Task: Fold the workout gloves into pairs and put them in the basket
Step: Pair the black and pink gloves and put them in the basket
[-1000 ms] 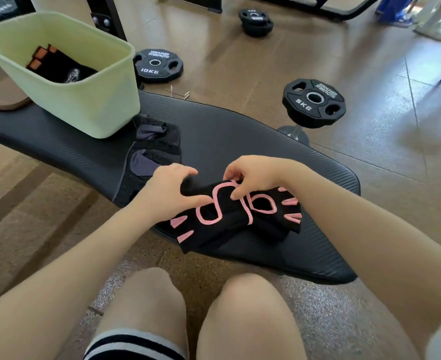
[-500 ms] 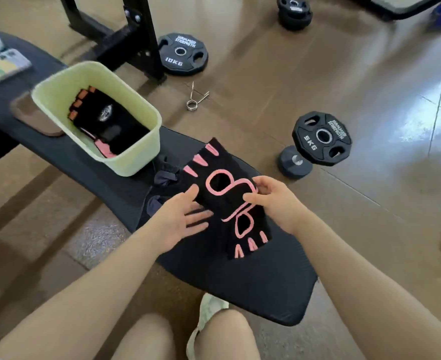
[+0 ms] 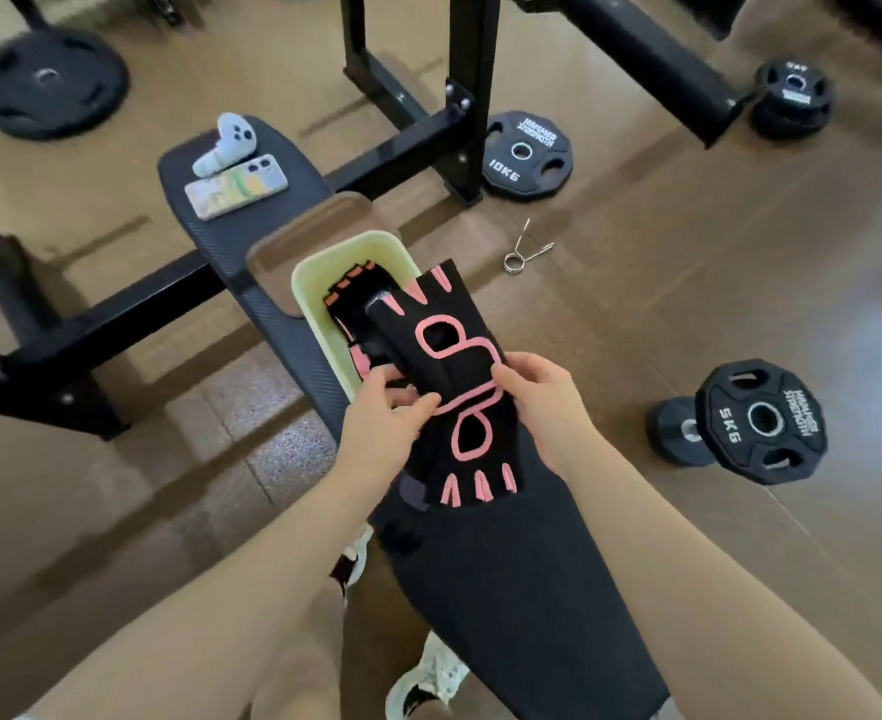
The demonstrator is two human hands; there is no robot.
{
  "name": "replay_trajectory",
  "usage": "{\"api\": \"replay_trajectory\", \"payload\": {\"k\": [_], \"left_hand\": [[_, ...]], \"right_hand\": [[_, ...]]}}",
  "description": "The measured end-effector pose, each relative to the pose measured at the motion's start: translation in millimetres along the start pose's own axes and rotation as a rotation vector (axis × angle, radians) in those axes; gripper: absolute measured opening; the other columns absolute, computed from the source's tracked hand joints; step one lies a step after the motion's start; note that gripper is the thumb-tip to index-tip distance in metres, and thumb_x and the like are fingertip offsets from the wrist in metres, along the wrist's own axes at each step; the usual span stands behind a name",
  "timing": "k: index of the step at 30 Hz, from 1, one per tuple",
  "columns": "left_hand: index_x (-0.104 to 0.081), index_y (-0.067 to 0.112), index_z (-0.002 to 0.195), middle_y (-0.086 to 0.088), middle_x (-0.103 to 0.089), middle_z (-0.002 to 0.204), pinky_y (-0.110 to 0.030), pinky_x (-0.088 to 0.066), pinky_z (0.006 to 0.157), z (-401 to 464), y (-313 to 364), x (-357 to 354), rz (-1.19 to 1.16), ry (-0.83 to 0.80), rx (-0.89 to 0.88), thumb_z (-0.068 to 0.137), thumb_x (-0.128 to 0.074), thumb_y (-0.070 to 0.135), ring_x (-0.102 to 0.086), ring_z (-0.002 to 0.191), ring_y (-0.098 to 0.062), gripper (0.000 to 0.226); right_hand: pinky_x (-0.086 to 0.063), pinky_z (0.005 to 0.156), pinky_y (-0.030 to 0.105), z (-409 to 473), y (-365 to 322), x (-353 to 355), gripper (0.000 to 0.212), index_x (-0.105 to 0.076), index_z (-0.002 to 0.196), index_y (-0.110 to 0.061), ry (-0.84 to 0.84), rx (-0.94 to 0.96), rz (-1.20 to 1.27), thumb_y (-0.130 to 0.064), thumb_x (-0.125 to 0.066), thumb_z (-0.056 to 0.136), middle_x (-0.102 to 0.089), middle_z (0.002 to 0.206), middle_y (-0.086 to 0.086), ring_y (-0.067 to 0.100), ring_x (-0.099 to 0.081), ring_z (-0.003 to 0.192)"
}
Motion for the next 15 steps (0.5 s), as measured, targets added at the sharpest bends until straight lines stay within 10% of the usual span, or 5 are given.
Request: {"api": "replay_trajectory", "payload": {"k": [10, 15], "left_hand": [[-0.057, 0.012, 0.081, -0.012, -0.068, 0.086, -0.047, -0.054, 0.079, 149, 5, 57, 0.26, 0.077, 0.138, 0.079, -0.063, 0.018, -0.066, 0.083, -0.028, 0.009], [-0.048, 0.005, 0.06, -0.01, -0.053, 0.063, -0.027, -0.042, 0.058, 183, -4, 49, 0.458, -0.108, 0.224, 0.081, -0.054, 0.005, -0.052, 0.064, -0.023, 0.022]], "right_hand": [[-0.044, 0.07, 0.03, 106, -46, -114, 0.034, -0.038, 0.125, -0.015, 0.186, 0.309, -0.632, -0.021, -0.05, 0.094, -0.057, 0.114, 0.007, 0.021, -0.059, 0.091], [-0.043, 0.085, 0.036, 136, -19, -139, 0.033, -0.046, 0.123, -0.009, 0.061, 0.237, -0.771, -0.005, -0.044, 0.091, -0.044, 0.123, 0.016, 0.033, -0.048, 0.108]]}}
Point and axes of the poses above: each hand's wrist, its own z-axis towards the middle knuckle, its own x-axis out of the back of the hand, y = z × x, the point moved 2 cm from there along z, towards the middle knuckle
